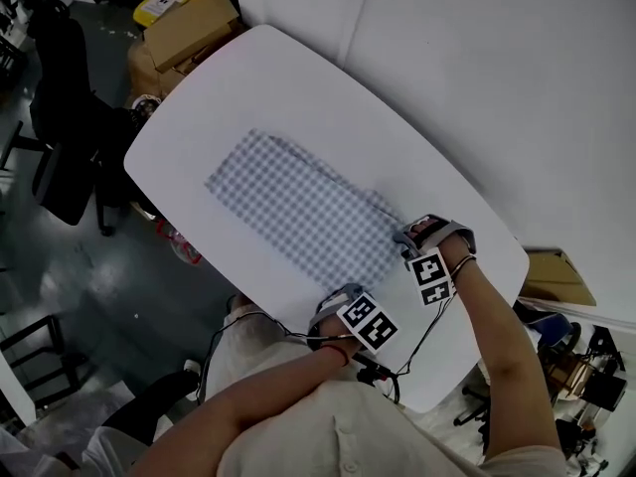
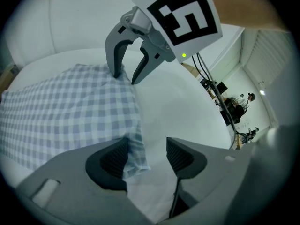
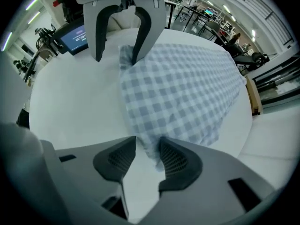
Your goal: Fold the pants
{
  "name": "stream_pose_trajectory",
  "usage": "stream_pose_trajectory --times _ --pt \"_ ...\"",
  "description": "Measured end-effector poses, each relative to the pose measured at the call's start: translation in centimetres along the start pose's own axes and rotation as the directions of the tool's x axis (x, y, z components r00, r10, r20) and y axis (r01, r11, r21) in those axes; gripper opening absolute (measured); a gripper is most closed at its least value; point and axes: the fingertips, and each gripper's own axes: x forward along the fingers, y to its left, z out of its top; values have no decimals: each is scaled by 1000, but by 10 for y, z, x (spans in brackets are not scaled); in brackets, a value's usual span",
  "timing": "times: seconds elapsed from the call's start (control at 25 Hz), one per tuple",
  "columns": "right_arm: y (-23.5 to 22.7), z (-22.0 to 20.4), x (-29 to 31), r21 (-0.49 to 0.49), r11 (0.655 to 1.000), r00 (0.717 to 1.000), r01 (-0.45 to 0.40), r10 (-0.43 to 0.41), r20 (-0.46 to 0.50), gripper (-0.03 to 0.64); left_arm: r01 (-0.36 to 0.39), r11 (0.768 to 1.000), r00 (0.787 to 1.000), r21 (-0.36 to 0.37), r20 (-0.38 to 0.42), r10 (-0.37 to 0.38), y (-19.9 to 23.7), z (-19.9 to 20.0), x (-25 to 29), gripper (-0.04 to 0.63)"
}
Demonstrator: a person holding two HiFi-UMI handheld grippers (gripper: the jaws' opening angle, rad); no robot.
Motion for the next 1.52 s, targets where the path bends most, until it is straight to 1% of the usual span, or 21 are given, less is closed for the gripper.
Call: stream_pose_trajectory --times 0.08,0.16,0.24,0.32,0.36,0.4,0.52,0.6,0.76,0.88,0.96,1.04,1.12,1.2,1.28,1.36,1.44,1.52 --pt "0 0 4 -1 1000 1000 -20 20 3 161 -29 1000 1000 1 9 29 6 0 0 224" --pt "-1 -1 5 6 999 999 -41 41 11 160 -72 997 997 30 12 71 12 0 1 166" --pt "0 0 5 19 999 999 -48 48 18 155 -112 992 994 63 12 111 17 -1 1 133" --pt "-2 1 3 46 998 999 -36 35 20 133 -125 991 992 55 30 124 23 -2 -1 71" --pt "-4 1 3 61 998 1000 -25 24 20 70 -116 993 992 33 45 114 26 -2 -2 48" --pt "-5 1 3 74 997 1000 -22 21 19 51 -98 995 993 3 59 98 28 -3 -3 43" --pt "-7 1 1 94 995 999 -40 39 20 41 -40 995 996 -91 77 47 32 -6 -6 31" --pt "-8 1 -3 104 993 999 -48 46 26 40 -4 991 997 -135 80 15 32 -8 -8 27" --pt "-12 3 -15 151 986 997 -65 58 56 38 86 981 992 -173 111 -68 30 -13 -18 23" --pt "-13 3 -24 159 984 995 -82 71 72 38 150 966 982 -210 144 -121 34 -12 -30 23" --pt "-14 4 -29 159 983 994 -93 82 76 38 185 958 975 -220 164 -150 35 -10 -40 22" --pt "-15 5 -37 166 980 992 -112 100 80 37 224 950 966 -216 177 -188 31 -7 -52 23" --pt "-11 6 -46 181 971 986 -154 140 91 37 274 939 953 -208 187 -236 21 -4 -64 22" --pt "-2 6 -56 199 955 974 -220 204 96 37 338 919 933 -205 203 -298 7 0 -76 22" --pt "10 5 -66 223 928 953 -300 284 101 37 409 889 904 -204 221 -365 -7 4 -89 23" --pt "20 5 -76 257 891 927 -375 358 112 37 466 863 877 -197 236 -419 -16 7 -102 23" --pt "22 5 -88 290 861 909 -418 399 124 37 498 846 857 -188 252 -449 -15 10 -117 23" --pt "11 7 -98 319 848 906 -424 401 137 37 515 838 846 -183 267 -461 -5 12 -132 23"
